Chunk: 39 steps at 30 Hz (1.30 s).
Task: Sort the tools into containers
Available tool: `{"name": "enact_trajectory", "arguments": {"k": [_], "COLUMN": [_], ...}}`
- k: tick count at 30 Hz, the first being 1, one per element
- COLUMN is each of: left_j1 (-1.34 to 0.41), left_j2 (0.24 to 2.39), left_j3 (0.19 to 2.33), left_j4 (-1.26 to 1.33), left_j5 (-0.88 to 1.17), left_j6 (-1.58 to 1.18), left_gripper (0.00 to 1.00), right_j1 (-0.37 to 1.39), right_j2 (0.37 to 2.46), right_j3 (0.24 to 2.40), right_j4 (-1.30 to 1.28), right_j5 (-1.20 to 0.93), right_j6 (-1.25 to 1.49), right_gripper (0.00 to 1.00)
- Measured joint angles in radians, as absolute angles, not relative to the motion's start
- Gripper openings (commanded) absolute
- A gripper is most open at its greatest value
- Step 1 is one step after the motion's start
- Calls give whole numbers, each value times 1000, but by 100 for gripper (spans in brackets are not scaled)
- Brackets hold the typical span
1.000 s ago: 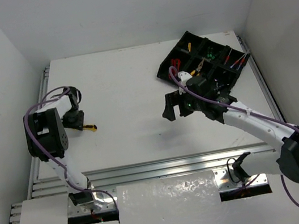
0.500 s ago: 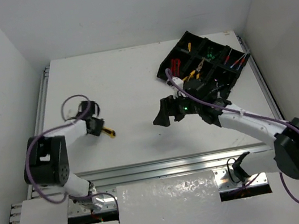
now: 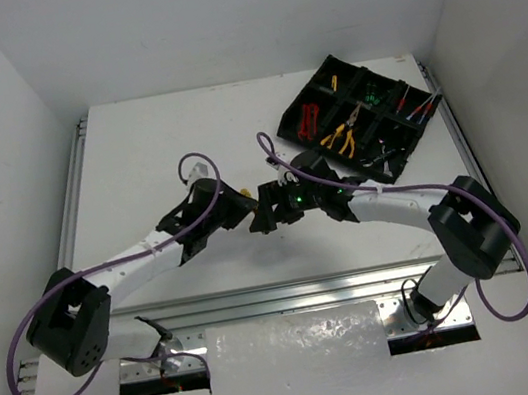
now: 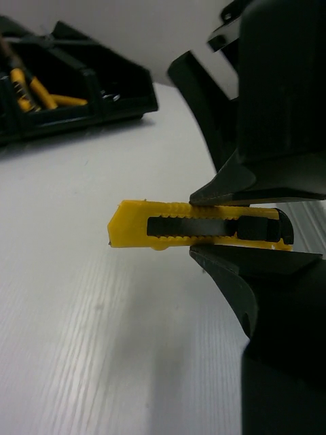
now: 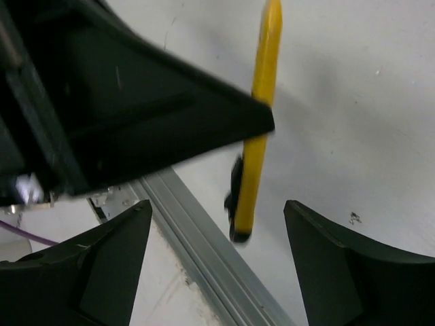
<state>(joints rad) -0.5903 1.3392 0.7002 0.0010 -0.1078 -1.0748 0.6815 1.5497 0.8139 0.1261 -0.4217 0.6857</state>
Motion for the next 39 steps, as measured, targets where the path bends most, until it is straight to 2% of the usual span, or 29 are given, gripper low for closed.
{"name": "enact_trajectory", "arguments": {"k": [1, 2, 4, 7, 8, 9, 11, 12, 13, 14, 19, 24, 29, 34, 39], "left_j1": [-604, -617, -638, -646, -648, -648, -649, -649, -649, -651, -653, -653, -653, -653, -647], "left_j2": [1339, 1339, 1339, 1335, 1330, 1324, 1312, 1312, 1312, 1312, 1267, 1094, 945, 883, 938], "left_j3": [701, 701, 701, 701, 701, 701, 709, 721, 740, 773, 987, 1074, 1049, 928, 850], "left_j4": [16, 29, 55, 77, 80, 78, 66, 52, 33, -12, -289, -515, -631, -629, -633], "left_j5": [-94, -82, -58, -39, -35, -35, -39, -41, -49, -66, -195, -299, -329, -363, -343], "left_j6": [-1074, -1074, -1074, -1077, -1076, -1071, -1053, -1038, -1025, -1011, -907, -734, -548, -427, -388], "left_gripper": [0, 0, 0, 0, 1, 25, 62, 75, 94, 98, 100, 100, 100, 100, 100], "right_j1": [683, 684, 684, 684, 684, 684, 679, 682, 685, 683, 566, 304, 130, 56, 21], "right_j2": [1550, 1550, 1550, 1548, 1548, 1547, 1542, 1534, 1527, 1519, 1526, 1721, 2064, 2423, 2471], "right_j3": [814, 814, 814, 813, 813, 813, 810, 810, 810, 811, 934, 1262, 1690, 2206, 2222], "right_j4": [134, 141, 149, 146, 144, 135, 138, 132, 122, 108, -42, -138, -211, -318, -271], "right_j5": [-416, -408, -393, -368, -358, -328, -324, -311, -297, -284, -194, -43, 57, 107, 117], "right_j6": [693, 699, 704, 706, 707, 707, 715, 712, 709, 705, 639, 569, 481, 376, 291], "right_gripper": [76, 66, 57, 24, 0, 0, 0, 0, 0, 0, 0, 0, 0, 0, 0]}}
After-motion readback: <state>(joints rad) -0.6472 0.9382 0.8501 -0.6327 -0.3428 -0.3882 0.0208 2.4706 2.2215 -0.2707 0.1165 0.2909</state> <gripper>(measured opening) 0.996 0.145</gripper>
